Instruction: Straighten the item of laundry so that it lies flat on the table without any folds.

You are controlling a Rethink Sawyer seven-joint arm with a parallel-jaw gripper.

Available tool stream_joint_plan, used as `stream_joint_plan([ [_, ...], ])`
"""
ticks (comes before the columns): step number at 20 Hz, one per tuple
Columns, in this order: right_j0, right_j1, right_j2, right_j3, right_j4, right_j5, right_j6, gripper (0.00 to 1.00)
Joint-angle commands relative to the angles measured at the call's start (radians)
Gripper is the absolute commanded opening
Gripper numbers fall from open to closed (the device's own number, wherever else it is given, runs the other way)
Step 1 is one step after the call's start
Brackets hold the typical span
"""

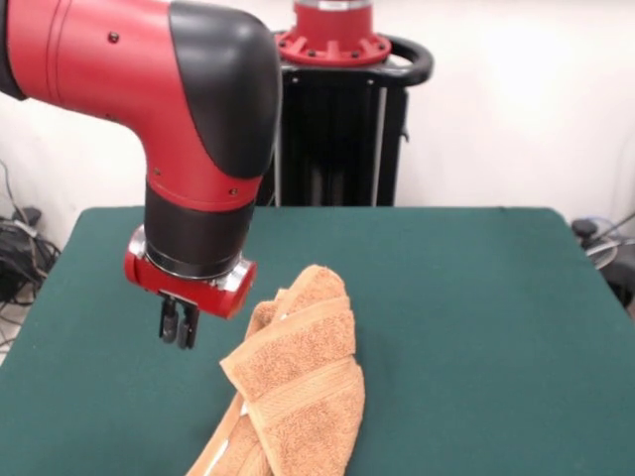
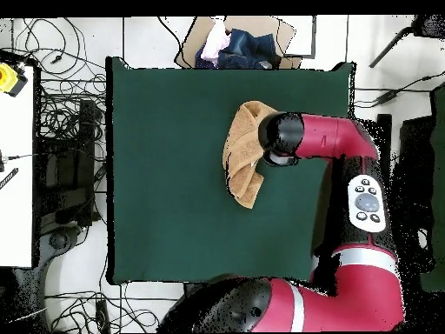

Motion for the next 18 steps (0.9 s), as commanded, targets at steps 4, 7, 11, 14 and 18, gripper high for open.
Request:
stream_joint_plan([
  [4, -0.006, 0.032, 0.102, 0.043, 0.040, -0.083, -0.033, 0.00],
  [7, -0.046, 0.017, 0.108, 0.107, 0.001, -0.140, -0.108, 0.00],
  [11, -0.119, 0.008, 0.172, 0.173, -0.018, -0.204, -0.224, 0.00],
  [14, -0.134, 0.019, 0.206, 0.153, -0.059, -0.197, -0.318, 0.00],
  [18, -0.151, 0.018, 0.231, 0.155, -0.071, -0.170, -0.331, 1.00],
])
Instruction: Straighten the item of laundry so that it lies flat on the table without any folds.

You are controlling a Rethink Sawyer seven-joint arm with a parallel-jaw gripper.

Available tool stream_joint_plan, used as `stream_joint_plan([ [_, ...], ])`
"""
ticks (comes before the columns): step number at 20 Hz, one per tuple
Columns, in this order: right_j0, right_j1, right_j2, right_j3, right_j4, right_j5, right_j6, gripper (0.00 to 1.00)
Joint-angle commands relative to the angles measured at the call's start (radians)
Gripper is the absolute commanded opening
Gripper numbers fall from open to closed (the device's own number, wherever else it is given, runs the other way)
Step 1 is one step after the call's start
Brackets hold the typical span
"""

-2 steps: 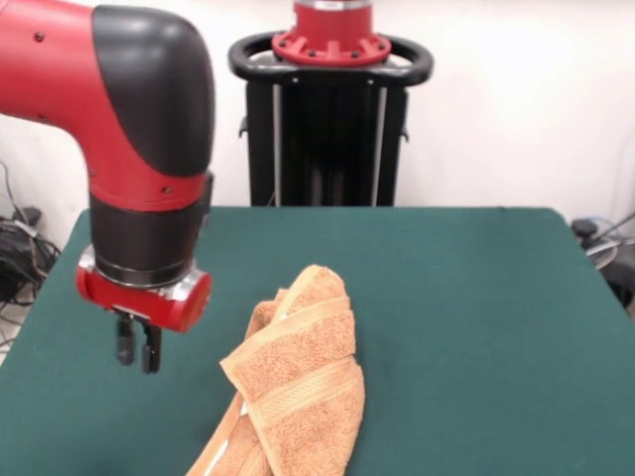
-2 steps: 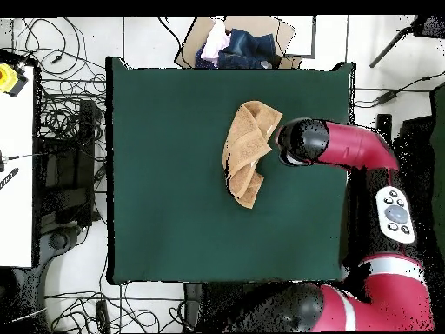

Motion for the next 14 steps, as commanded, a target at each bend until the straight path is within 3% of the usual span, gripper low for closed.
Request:
stream_joint_plan([
  [1, -0.024, 0.020, 0.157, 0.110, -0.061, -0.013, -0.278, 1.00],
  [11, 0.018, 0.021, 0.093, 0.074, -0.091, 0.018, -0.204, 1.00],
  [14, 0.080, 0.071, 0.013, 0.007, -0.155, -0.034, -0.100, 1.00],
])
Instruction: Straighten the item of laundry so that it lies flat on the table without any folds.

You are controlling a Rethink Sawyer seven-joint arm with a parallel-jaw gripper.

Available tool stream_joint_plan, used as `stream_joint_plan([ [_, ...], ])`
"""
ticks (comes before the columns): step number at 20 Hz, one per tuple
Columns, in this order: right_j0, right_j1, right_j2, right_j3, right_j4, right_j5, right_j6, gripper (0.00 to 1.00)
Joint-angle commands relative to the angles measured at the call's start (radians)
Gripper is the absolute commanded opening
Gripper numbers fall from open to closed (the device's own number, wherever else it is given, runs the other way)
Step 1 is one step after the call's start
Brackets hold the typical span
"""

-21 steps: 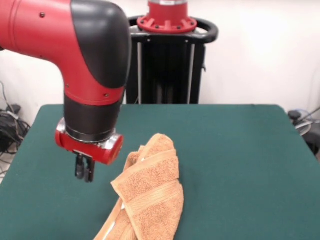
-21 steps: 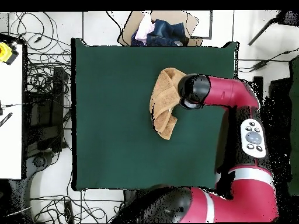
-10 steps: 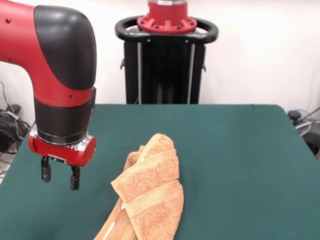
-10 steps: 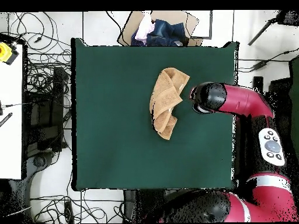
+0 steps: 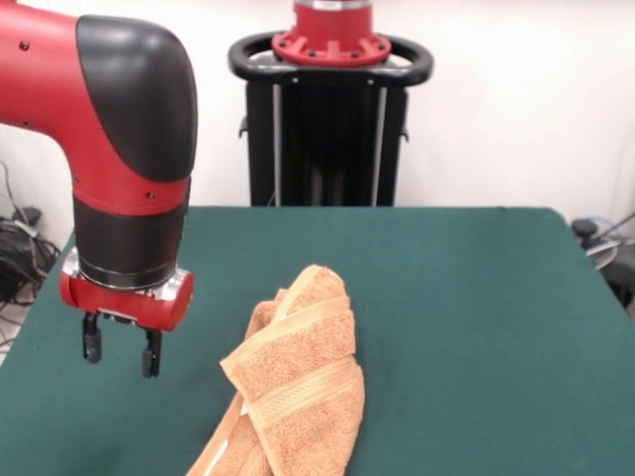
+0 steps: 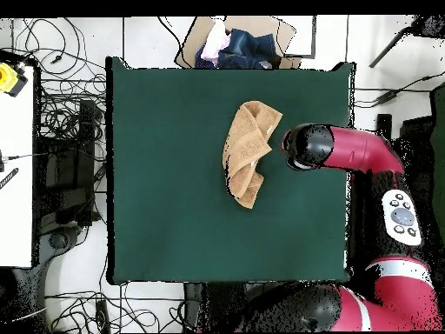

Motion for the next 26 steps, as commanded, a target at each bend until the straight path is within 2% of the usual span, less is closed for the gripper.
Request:
stream_joint_plan([
  [1, 0.117, 0.090, -0.040, -0.030, -0.126, -0.036, 0.018, 1.00],
  [5, 0.154, 0.126, -0.121, -0.097, -0.188, -0.055, 0.084, 1.00],
  [9, 0.159, 0.177, -0.154, -0.167, -0.209, -0.086, 0.131, 1.00],
  [14, 0.155, 0.202, -0.167, -0.216, -0.203, -0.092, 0.137, 1.00],
  [26, 0.125, 0.227, -0.165, -0.240, -0.156, -0.135, 0.082, 1.00],
])
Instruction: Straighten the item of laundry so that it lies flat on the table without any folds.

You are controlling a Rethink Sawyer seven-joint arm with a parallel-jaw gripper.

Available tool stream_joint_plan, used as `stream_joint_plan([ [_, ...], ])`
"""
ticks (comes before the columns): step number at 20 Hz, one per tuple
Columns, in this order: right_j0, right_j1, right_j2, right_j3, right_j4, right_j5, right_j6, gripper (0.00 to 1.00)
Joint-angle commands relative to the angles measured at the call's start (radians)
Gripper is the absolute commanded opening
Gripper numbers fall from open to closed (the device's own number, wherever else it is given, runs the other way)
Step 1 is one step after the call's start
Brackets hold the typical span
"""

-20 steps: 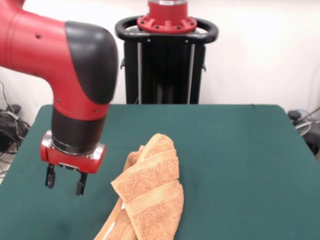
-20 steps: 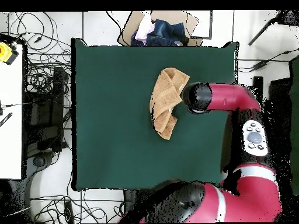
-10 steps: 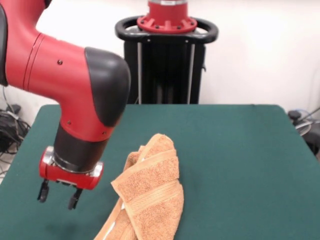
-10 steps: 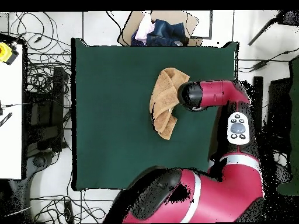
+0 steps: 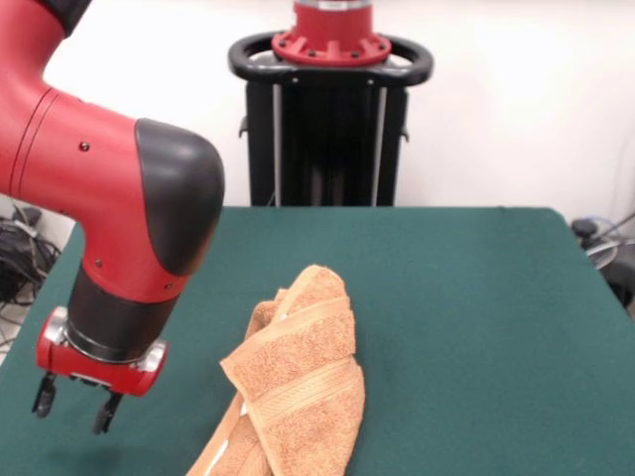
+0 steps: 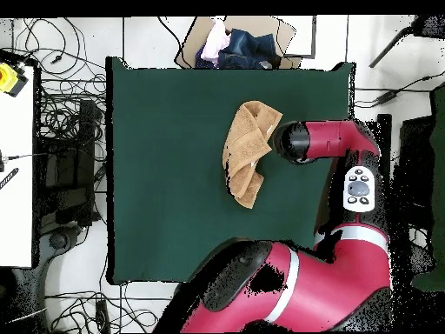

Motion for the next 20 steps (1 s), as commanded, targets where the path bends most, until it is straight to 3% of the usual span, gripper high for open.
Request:
stream_joint_plan([
  [1, -0.029, 0.017, 0.037, 0.026, 0.005, -0.082, 0.056, 1.00],
  [5, -0.109, -0.069, 0.167, 0.164, 0.097, -0.034, -0.086, 1.00],
  [12, -0.186, -0.170, 0.319, 0.322, 0.229, 0.078, -0.169, 1.00],
  [20, -0.255, -0.175, 0.409, 0.369, 0.261, 0.118, -0.224, 1.00],
])
